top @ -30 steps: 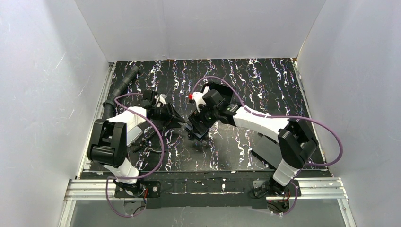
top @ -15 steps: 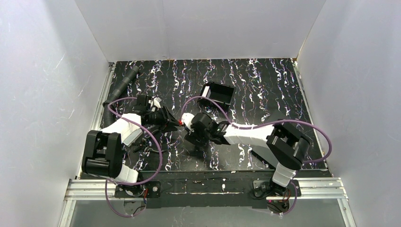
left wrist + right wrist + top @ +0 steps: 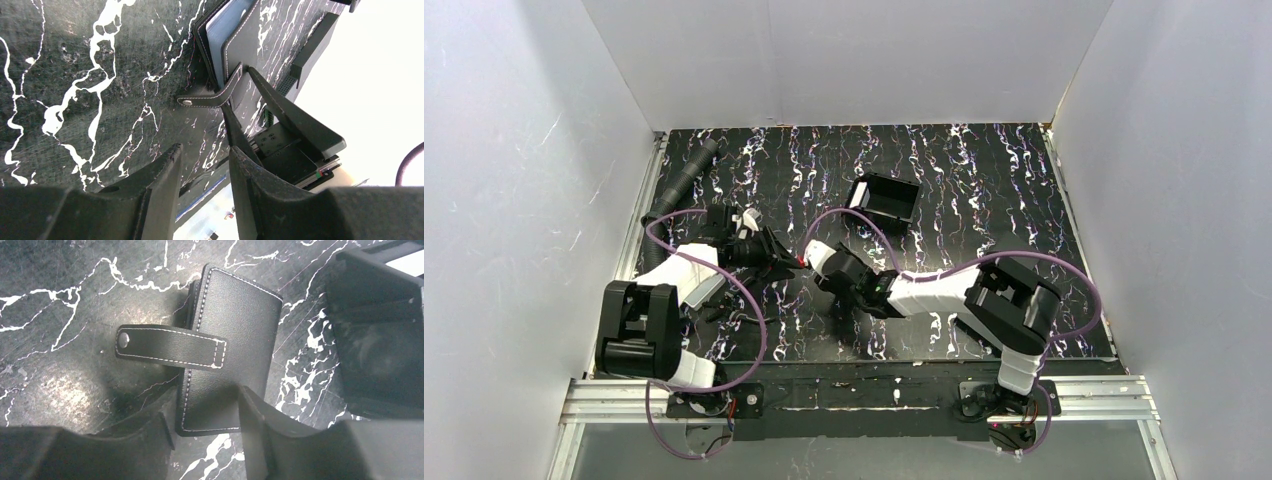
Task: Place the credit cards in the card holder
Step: Close the card holder at the center of the board.
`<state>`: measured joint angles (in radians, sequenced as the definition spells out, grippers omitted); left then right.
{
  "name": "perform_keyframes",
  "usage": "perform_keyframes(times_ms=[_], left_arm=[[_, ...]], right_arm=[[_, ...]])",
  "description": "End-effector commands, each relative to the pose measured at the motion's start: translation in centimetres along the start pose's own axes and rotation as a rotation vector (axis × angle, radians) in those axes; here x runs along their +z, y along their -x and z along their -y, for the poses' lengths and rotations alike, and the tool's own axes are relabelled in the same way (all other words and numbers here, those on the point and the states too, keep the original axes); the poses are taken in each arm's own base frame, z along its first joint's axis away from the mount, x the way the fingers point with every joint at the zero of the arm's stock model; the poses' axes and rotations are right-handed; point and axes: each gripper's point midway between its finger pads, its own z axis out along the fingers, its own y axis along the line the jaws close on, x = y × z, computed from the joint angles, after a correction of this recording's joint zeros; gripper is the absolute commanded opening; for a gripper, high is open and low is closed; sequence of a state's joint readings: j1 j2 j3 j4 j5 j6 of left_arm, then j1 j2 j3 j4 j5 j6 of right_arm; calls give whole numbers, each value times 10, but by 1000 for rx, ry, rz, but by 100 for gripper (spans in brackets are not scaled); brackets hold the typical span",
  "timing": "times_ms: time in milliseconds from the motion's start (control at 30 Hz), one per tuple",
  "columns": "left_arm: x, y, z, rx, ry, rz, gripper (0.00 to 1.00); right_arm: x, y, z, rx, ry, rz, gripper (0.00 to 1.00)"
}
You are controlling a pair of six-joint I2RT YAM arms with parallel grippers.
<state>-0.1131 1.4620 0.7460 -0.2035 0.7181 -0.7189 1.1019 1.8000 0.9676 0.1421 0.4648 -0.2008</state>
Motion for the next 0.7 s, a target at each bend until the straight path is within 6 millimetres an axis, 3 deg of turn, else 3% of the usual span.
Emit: perform_keyframes(times_ms=[0, 100, 267, 467, 667], left_arm=[[-11, -2, 6, 35, -24, 8, 38], [-13, -1, 10, 40, -32, 9, 39], [-16, 0, 14, 48, -39, 13, 39], [-19, 1, 22, 51, -59, 13, 40], [-17, 3, 25, 38, -78, 15, 42]], right_arm=[[5, -30, 1, 11, -55, -81, 45], [4, -22, -6, 81, -16, -67, 33], [0, -10, -17, 199, 35, -50, 22], [-9, 3, -16, 412, 133, -37, 3], [-23, 15, -15, 580, 224, -22, 1]])
